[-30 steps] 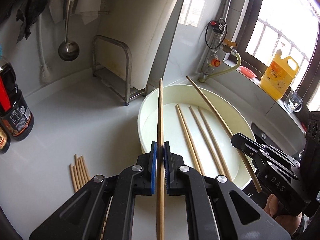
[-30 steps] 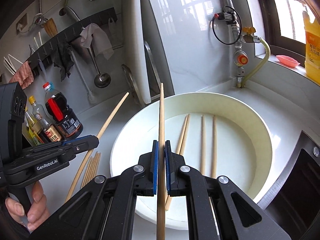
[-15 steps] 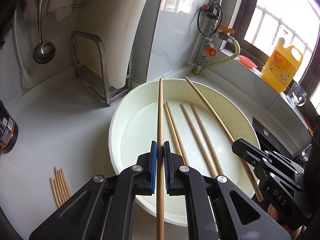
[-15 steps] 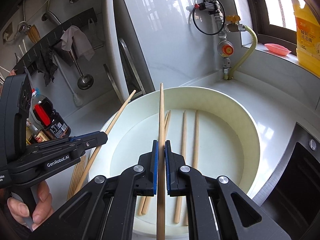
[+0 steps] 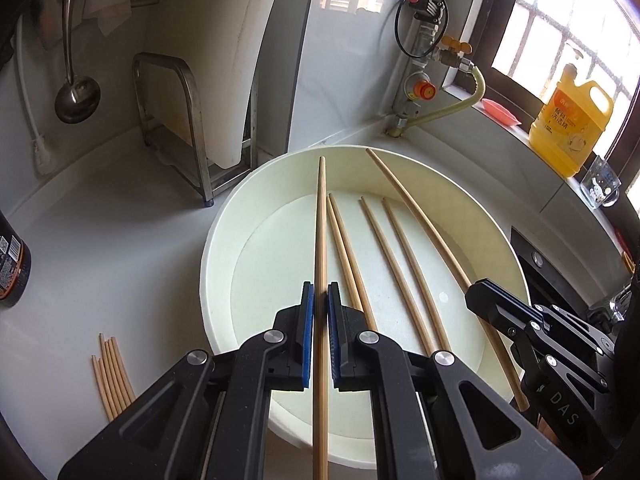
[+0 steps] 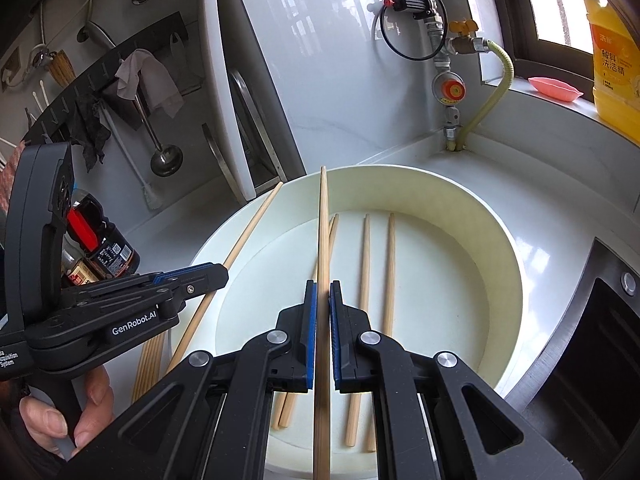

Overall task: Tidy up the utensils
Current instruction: 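Lower the chopsticks into the basin water and open both tools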

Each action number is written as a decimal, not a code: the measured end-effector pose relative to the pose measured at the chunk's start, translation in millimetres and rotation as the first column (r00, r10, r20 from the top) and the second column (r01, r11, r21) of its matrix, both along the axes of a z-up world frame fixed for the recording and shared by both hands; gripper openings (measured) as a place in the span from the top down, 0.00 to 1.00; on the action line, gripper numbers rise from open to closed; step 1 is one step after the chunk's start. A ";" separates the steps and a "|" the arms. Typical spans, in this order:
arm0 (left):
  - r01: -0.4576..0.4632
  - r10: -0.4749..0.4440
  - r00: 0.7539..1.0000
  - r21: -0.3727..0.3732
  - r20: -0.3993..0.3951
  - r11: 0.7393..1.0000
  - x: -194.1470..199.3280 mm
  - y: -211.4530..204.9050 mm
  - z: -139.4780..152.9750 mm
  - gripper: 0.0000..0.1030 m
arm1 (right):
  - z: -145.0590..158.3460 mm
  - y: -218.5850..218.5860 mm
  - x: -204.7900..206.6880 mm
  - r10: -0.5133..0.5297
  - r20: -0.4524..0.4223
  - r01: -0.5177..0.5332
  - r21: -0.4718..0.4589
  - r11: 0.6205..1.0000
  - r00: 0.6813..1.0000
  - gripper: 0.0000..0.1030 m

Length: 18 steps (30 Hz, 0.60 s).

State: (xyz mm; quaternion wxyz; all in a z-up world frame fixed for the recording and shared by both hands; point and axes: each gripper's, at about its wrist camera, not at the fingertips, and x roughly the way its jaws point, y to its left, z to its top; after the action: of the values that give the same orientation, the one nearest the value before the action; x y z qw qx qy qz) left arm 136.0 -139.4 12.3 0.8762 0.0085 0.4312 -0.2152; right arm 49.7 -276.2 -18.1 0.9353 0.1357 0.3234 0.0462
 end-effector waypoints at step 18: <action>-0.088 0.087 0.994 0.015 0.067 0.996 -11.3 29.6 22.3 0.35 | 8.3 2.8 -5.7 0.003 0.016 -0.003 0.010 1.000 1.000 0.83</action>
State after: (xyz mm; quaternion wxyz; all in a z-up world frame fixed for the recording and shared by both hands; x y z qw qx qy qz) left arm 124.7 -109.8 34.7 0.8985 0.0045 0.4037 -0.1723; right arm 44.0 -273.4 -9.8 0.9371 0.1396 0.3159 0.0502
